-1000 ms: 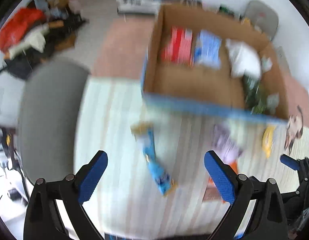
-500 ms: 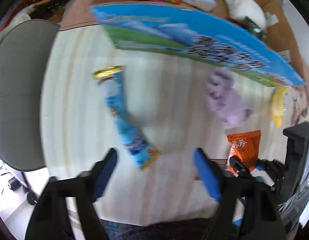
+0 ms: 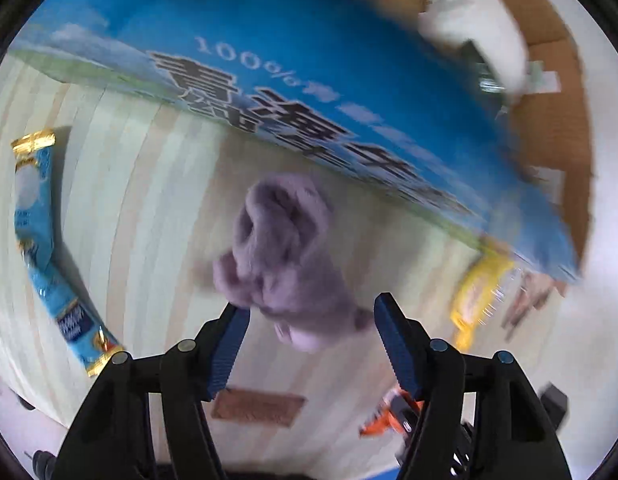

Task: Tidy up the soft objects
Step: 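Grasp the orange snack bag with right tool while left tool grasps lilac cloth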

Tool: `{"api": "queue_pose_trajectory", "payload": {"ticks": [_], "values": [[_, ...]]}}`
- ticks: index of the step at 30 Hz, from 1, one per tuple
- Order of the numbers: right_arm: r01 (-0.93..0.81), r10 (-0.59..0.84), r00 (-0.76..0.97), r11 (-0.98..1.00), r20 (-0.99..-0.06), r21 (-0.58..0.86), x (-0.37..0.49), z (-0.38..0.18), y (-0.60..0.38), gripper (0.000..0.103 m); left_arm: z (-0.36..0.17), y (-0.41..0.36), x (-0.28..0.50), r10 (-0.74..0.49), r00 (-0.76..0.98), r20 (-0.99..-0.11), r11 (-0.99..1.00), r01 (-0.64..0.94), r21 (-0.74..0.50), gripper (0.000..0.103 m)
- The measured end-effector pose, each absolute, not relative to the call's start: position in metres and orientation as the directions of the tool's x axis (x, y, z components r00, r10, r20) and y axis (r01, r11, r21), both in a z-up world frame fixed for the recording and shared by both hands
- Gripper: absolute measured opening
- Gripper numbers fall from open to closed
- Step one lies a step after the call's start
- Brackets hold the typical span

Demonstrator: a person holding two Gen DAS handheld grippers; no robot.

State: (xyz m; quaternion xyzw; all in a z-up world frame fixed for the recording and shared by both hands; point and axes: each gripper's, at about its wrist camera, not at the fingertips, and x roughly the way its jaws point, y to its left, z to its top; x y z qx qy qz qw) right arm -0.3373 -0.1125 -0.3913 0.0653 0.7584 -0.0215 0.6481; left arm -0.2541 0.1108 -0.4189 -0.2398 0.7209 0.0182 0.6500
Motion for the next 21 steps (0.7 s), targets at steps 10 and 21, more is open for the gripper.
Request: {"api": "queue_pose_trajectory", "payload": {"ticks": [10,21], "values": [[0.110,0.112,-0.195,0.990,-0.974,0.092,-0.340,-0.396,-0.119,0.038,-0.402,0.101,-0.287,-0.126,-0.098,-0.987,0.991,-0.060,-0.120,0.040],[0.119,0.138,-0.252,0.987,-0.958,0.111,-0.347,-0.418,-0.112,0.040,-0.437,0.079,-0.297,-0.077,-0.166,-0.983,0.997,-0.003,-0.078,0.039]]}}
